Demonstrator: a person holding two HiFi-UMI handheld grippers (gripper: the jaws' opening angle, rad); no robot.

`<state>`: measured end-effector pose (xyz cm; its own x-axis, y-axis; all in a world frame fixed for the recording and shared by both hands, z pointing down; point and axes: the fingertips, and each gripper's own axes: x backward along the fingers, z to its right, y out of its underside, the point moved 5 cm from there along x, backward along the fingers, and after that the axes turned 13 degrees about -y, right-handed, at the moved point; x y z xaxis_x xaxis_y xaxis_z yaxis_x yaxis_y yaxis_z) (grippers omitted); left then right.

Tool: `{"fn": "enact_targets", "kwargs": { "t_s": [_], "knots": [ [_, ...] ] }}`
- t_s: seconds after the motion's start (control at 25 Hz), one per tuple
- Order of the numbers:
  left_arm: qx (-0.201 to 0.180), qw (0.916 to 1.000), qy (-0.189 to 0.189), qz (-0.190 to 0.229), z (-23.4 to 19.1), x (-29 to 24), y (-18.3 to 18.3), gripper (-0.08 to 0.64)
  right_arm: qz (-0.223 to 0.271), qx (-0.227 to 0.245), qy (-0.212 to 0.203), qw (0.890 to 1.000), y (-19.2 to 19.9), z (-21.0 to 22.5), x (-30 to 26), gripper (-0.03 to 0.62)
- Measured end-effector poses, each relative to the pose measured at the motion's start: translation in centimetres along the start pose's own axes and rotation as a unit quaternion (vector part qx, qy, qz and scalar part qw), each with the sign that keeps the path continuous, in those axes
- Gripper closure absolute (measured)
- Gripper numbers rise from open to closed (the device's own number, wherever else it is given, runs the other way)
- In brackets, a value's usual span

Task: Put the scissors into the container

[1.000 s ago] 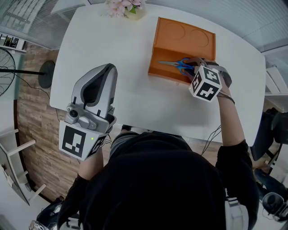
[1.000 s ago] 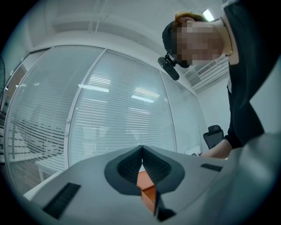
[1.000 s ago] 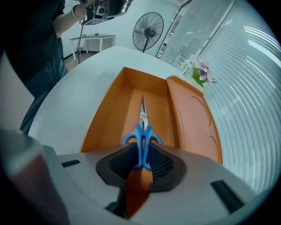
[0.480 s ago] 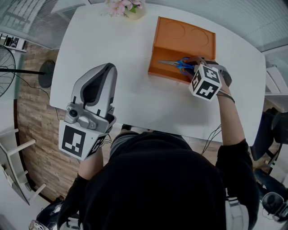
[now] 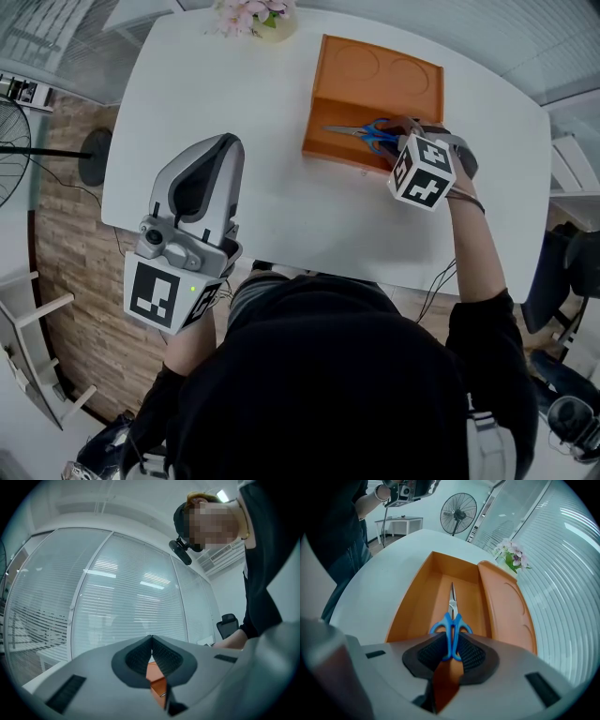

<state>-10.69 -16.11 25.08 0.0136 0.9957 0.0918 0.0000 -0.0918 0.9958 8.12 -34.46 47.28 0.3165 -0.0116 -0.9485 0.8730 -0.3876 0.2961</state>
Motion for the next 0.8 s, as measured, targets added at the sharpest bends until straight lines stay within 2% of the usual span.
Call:
{"fn": "enact_targets", "kwargs": {
  "t_s": [0.44, 0.8],
  "knots": [
    [-0.001, 1.0000, -0.002, -0.002, 1.2, -0.5, 0.2, 0.547, 0.019, 0.005, 0.009, 1.000, -0.1, 0.2, 0.3, 0.483],
    [0.001, 0.9999, 0.012, -0.002, 2.7, -0.8, 0.6, 0.546, 0.047, 0.010, 0.039, 0.998, -0.6, 0.1, 1.7, 0.482]
  ]
}}
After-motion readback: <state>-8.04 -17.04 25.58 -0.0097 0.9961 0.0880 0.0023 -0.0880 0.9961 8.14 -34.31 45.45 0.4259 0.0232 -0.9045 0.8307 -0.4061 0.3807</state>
